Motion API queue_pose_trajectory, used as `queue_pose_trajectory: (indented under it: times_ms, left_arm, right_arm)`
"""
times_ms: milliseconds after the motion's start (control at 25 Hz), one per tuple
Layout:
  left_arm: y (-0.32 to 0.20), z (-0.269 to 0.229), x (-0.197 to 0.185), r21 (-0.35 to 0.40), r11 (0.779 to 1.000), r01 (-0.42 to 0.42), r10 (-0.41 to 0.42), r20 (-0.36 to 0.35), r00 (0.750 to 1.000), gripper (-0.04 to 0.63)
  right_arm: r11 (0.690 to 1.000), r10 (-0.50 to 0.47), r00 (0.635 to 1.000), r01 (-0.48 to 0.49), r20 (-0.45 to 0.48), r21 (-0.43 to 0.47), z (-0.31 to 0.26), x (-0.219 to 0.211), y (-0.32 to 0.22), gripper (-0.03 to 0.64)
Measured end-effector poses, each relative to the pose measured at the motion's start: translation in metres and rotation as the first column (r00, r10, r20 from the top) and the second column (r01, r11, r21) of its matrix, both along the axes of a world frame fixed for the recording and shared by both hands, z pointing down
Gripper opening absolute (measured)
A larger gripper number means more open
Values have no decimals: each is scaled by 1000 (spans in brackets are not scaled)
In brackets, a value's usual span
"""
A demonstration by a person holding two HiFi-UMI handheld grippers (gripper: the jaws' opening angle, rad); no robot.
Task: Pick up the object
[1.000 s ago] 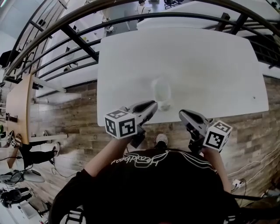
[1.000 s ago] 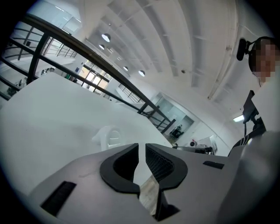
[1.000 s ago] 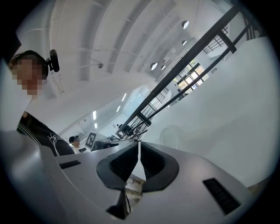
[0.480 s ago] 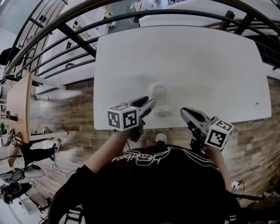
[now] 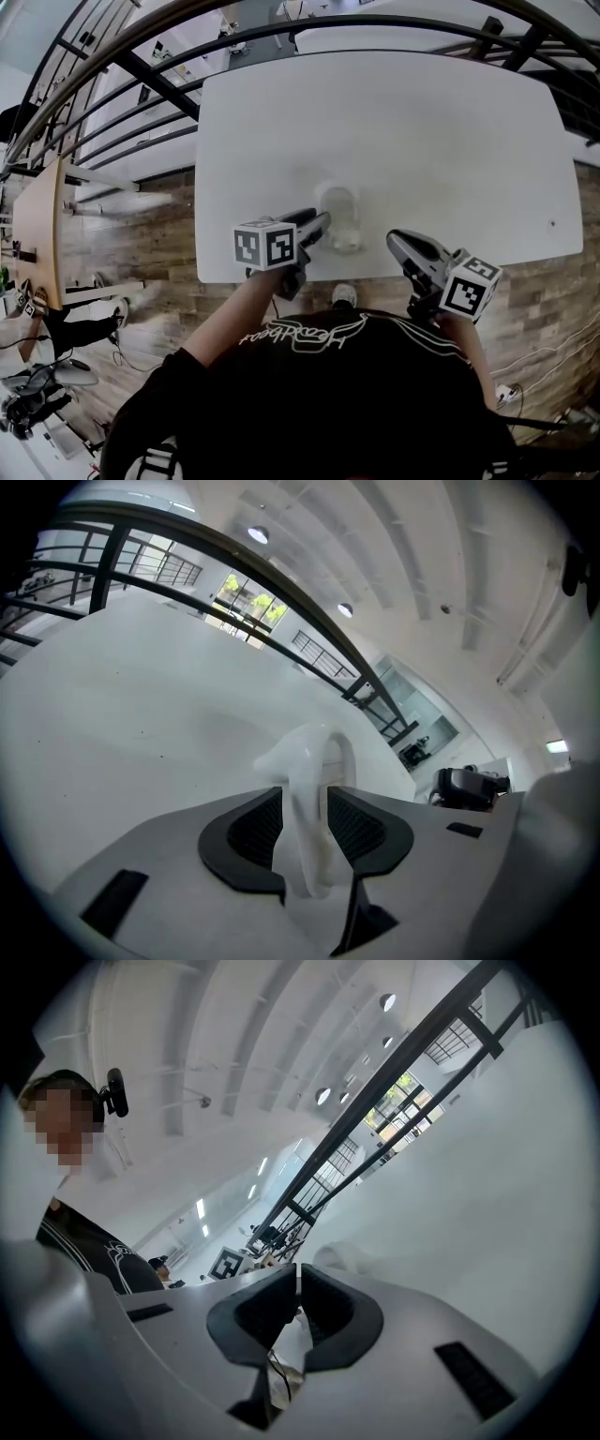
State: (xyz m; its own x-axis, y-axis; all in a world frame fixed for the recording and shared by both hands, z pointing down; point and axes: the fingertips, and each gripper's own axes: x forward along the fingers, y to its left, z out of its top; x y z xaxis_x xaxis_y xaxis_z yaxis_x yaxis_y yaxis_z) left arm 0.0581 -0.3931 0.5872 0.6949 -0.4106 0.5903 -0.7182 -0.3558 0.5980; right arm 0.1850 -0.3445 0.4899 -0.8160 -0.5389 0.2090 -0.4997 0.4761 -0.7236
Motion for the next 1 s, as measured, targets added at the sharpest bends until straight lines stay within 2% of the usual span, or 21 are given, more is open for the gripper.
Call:
queue_pose_trajectory:
  times_ms: [280, 680, 1000]
  left_arm:
    - [0, 11, -1, -34, 999, -6, 7, 16, 1000, 133]
    - [1, 9, 5, -38, 999, -4, 3, -30, 1000, 104]
    - [1, 10, 7, -39, 999, -5, 4, -26, 1000, 97]
  right_arm:
    - [1000, 4, 1000, -4, 1, -9, 6, 1, -4, 21]
    - [1000, -11, 1000, 10, -6, -14, 12, 0, -3, 21]
    - [999, -29, 999, 28, -23, -15, 15, -2, -3, 21]
